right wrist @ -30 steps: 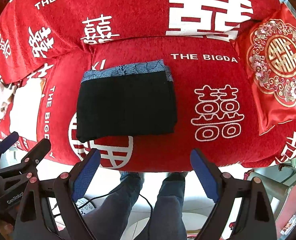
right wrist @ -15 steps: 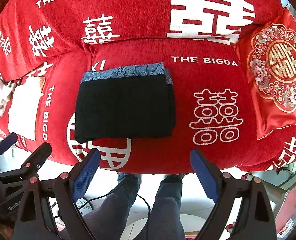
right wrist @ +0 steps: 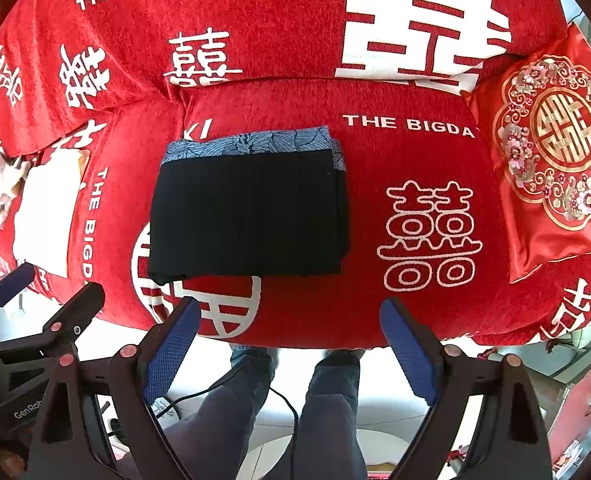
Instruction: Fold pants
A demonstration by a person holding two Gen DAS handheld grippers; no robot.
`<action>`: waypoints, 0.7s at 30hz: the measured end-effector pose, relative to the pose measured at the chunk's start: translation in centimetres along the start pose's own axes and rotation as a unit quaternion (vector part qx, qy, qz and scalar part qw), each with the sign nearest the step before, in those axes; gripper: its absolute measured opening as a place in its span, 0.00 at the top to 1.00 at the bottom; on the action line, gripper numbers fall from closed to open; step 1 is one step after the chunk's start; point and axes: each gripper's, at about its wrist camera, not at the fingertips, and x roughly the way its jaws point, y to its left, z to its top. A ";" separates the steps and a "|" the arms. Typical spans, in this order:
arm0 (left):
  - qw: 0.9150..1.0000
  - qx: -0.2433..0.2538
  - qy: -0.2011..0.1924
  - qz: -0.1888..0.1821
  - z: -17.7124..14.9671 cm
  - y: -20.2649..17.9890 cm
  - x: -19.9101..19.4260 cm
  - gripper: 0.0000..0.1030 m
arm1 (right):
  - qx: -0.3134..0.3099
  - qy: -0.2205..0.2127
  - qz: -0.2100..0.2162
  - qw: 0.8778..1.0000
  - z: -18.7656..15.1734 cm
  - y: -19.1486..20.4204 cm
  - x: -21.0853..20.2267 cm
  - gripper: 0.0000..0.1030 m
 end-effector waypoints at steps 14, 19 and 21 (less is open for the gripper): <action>1.000 -0.008 0.002 0.003 0.2 0.2 0.0 0.00 | -0.002 0.002 -0.001 1.000 0.1 0.0 0.0 0.10; 1.000 -0.007 0.000 0.005 0.1 0.0 0.0 0.00 | -0.007 0.003 -0.001 1.000 0.0 0.0 0.1 0.10; 1.000 -0.007 0.001 0.005 0.2 0.1 0.0 0.00 | -0.009 0.004 -0.002 1.000 0.1 0.0 0.2 0.10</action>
